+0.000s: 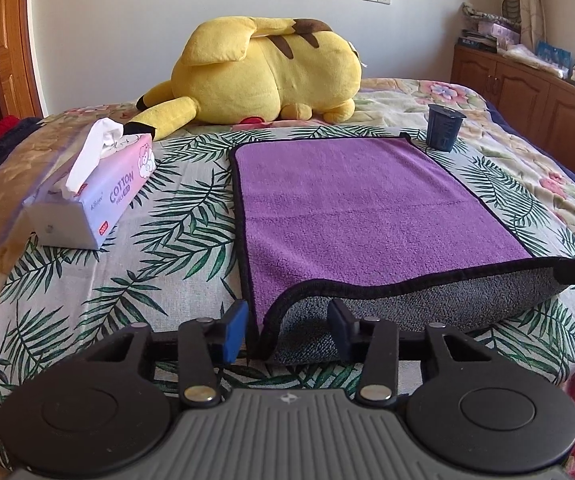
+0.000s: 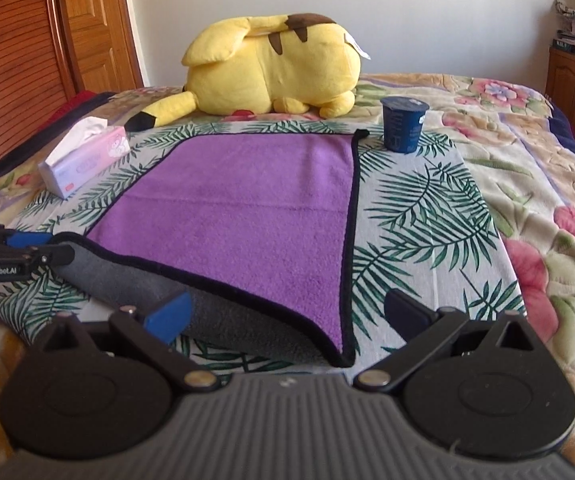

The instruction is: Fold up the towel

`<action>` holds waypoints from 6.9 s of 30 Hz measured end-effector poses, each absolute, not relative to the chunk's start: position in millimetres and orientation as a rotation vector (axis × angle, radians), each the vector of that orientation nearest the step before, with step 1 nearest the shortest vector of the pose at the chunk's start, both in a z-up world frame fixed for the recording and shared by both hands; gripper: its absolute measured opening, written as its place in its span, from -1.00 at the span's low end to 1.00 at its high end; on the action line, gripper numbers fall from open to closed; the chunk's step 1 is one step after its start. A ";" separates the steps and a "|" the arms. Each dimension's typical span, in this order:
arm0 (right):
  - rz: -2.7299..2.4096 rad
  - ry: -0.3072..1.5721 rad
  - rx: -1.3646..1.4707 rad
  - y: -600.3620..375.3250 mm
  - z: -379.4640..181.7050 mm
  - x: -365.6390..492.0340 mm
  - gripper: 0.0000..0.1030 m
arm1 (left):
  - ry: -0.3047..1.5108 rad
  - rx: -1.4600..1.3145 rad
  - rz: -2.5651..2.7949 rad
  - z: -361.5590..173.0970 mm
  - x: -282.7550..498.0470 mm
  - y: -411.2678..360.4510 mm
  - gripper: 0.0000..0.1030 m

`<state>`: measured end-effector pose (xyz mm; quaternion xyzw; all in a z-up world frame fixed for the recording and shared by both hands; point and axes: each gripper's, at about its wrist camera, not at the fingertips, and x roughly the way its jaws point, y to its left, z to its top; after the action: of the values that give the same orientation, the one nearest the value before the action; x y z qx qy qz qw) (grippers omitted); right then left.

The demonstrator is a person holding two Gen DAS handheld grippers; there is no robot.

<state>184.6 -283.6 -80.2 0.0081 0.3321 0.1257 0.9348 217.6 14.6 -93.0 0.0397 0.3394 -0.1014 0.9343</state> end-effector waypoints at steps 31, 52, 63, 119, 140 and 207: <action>0.316 0.835 0.073 -299.1 -92.4 199.5 -0.02 | 0.718 0.063 -0.199 -99.2 218.8 17.3 -1.00; 0.337 0.803 0.037 -298.5 -89.8 197.5 -0.89 | 0.713 0.054 -0.216 -96.5 217.8 16.3 -1.00; 0.339 0.745 0.038 -299.9 -82.3 199.7 -0.91 | 0.666 0.034 -0.218 -84.6 214.7 16.9 -1.00; 0.394 0.615 -0.014 -303.8 -65.8 248.9 -0.91 | 0.604 0.041 -0.249 -56.5 251.8 15.4 -1.00; 0.393 0.499 -0.077 -297.6 -37.5 297.0 -0.91 | 0.535 0.167 -0.275 -23.9 309.6 1.4 -1.00; 0.283 0.519 -0.124 -281.6 -53.0 386.5 -0.69 | 0.571 0.137 -0.132 -58.1 416.5 -14.3 -0.28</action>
<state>386.5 -281.6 -53.0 -0.0612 0.2555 0.1392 0.9548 416.5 -14.3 -58.1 0.0675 0.2811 -0.0650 0.9551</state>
